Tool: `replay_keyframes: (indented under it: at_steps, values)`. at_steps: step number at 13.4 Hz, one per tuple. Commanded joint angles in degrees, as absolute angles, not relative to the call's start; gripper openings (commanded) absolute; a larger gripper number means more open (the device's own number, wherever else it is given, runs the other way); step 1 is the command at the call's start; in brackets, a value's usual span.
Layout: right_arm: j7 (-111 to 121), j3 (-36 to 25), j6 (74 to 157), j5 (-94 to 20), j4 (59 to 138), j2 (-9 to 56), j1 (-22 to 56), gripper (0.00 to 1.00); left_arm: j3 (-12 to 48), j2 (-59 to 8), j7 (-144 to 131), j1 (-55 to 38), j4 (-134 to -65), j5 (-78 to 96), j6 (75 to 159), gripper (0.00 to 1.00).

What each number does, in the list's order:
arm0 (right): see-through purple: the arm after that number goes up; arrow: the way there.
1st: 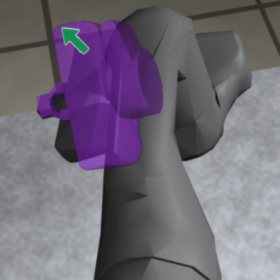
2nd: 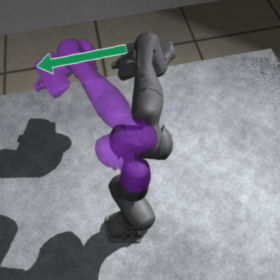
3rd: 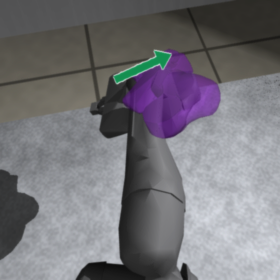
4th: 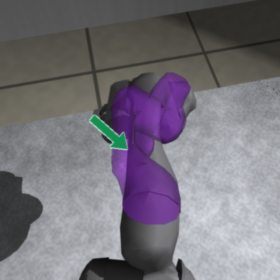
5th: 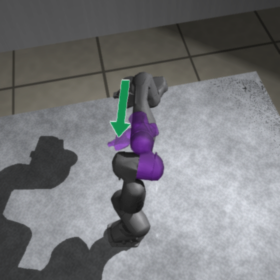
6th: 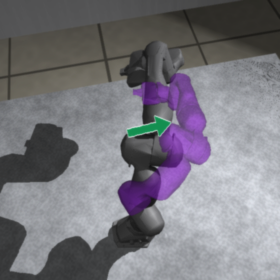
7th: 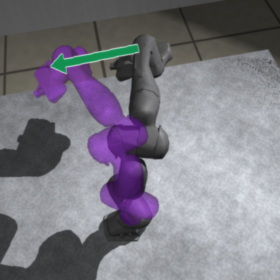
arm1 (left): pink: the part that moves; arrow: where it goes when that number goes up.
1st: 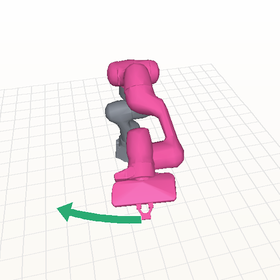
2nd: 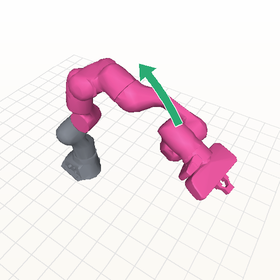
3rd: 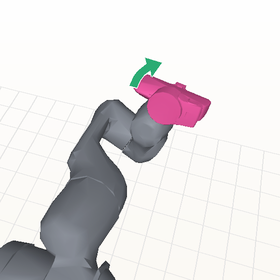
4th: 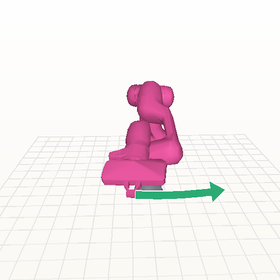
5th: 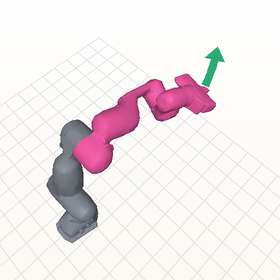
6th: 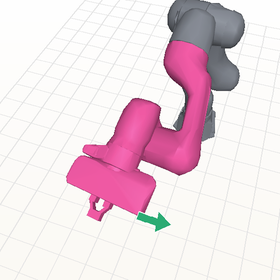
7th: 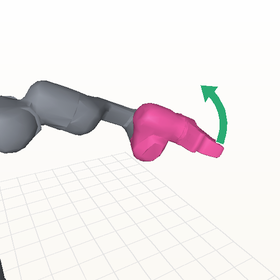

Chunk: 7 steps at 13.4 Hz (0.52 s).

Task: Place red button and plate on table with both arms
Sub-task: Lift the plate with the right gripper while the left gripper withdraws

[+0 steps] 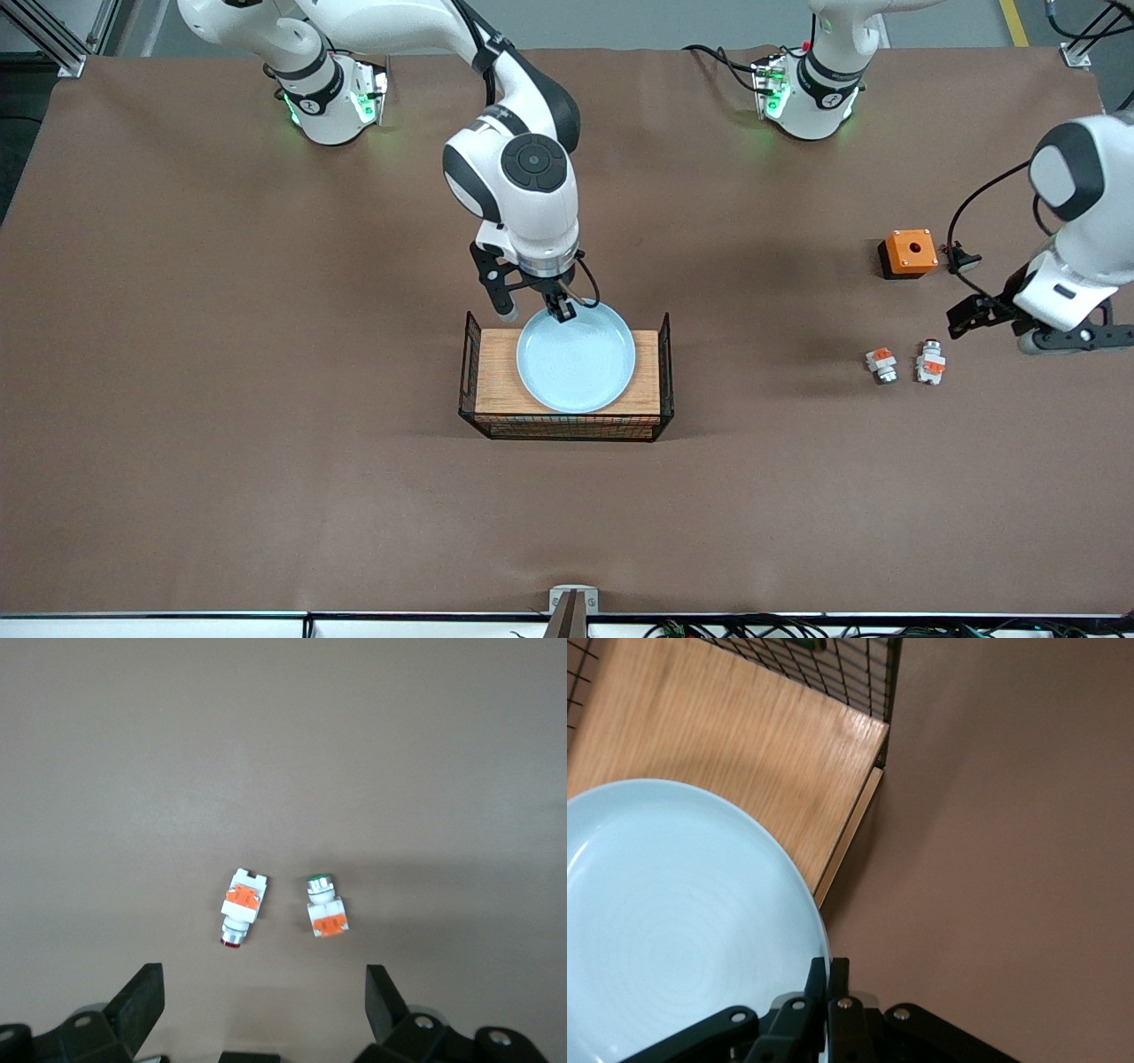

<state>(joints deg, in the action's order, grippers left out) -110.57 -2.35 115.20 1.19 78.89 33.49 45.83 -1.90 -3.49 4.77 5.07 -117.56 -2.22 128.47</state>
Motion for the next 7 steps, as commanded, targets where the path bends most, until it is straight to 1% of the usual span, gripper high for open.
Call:
replay_keyframes:
  at_steps: [1,2,4,7]
  values:
    - [-109.9,-0.7,106.5,1.1,73.8,32.9,45.7,0.01,-0.4,-0.3,2.5,5.1,-112.9,-1.8,120.1,1.00]
    - [-109.8,-0.7,103.8,1.1,73.3,31.6,45.7,0.01,1.2,-0.1,0.8,5.4,-109.8,-1.8,115.4,1.00]
    - [-107.5,-0.6,99.1,0.7,73.3,28.5,45.7,0.00,1.8,0.1,-1.8,5.3,-103.8,-1.8,106.5,1.00]
    - [-99.5,-1.2,91.3,-2.5,73.3,23.3,44.7,0.00,2.5,0.1,-2.9,5.3,-95.0,-1.2,97.1,1.00]
